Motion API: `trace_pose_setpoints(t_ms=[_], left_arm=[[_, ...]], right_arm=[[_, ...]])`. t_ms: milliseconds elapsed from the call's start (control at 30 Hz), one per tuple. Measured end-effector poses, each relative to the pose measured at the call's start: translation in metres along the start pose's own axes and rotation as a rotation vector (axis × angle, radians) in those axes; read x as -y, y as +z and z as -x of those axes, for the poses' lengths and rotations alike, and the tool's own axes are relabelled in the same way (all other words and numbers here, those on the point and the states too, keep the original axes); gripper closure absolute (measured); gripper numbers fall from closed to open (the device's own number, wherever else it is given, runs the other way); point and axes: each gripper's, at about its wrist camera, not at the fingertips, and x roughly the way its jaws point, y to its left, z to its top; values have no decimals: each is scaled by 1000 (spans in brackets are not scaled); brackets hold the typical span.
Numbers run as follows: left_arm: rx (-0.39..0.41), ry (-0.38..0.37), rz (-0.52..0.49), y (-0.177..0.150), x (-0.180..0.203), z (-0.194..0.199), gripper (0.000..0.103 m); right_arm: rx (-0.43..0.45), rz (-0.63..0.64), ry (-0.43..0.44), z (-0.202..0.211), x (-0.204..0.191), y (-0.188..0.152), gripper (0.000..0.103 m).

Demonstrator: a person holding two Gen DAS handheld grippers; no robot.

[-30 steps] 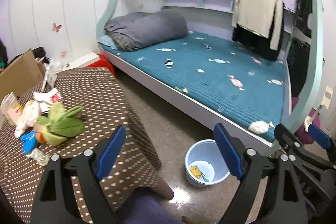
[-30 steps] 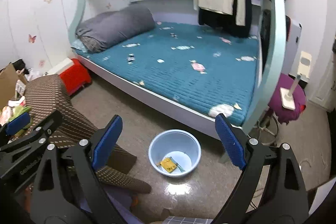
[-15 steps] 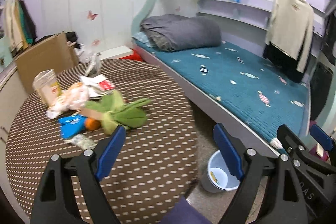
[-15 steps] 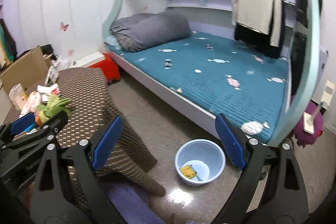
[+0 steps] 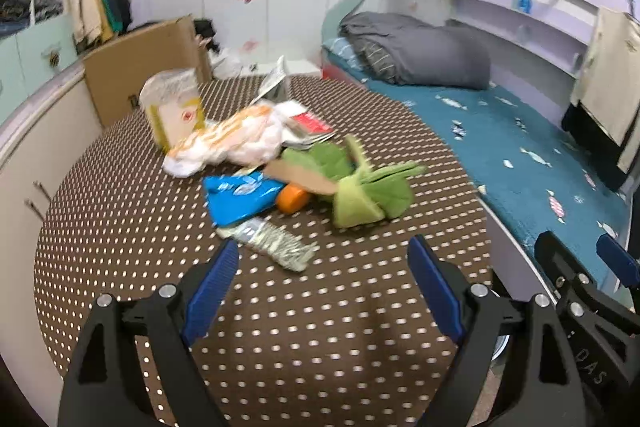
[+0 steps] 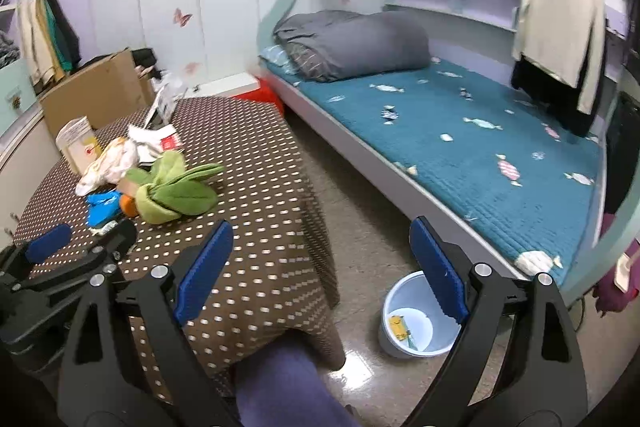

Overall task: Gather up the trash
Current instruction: 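Move both grippers back toward the table trash, then grasp the white bar wrapper with the left gripper while the right gripper grasps the green plush toy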

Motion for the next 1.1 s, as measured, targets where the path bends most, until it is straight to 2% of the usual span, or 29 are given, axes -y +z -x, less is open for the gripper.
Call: trace_pose_setpoints(t_ms=[333,533,600,633,667,700,767,833,867,933,1100], left_arm=[[-88,56,76,-3,-31,-36,18],[-123,81,80,0,-34,-59,19],[-121,66,74,4,-33,-61,20],[-122,58,70,4,-32,-62,25],[-120,73,61,5,-32,-62,39],[-116,100,41,5,-31,-62,45],[-108,99,22,4,-33,-60,68],[-106,95,10,2,-39,-57,78],[-106,92,9,1,-41,-55,82],[-109,71,7,-3,-49,-50,85],[-104,40,47,-12,-72,-38,88]], right_arm=[[-61,56,39,-36,-32,1,15],[-88,57,46,-51,-36,2,15],[-93,39,48,-55,-32,3,15],[-102,35,49,-57,-31,3,15],[-106,32,50,-59,-30,4,15],[-107,32,49,-59,-29,4,15],[-106,31,48,-60,-28,4,15],[-107,30,50,-59,-28,4,15],[-107,29,51,-59,-28,5,15],[-110,29,53,-59,-29,4,15],[-107,39,68,-55,-35,4,15]])
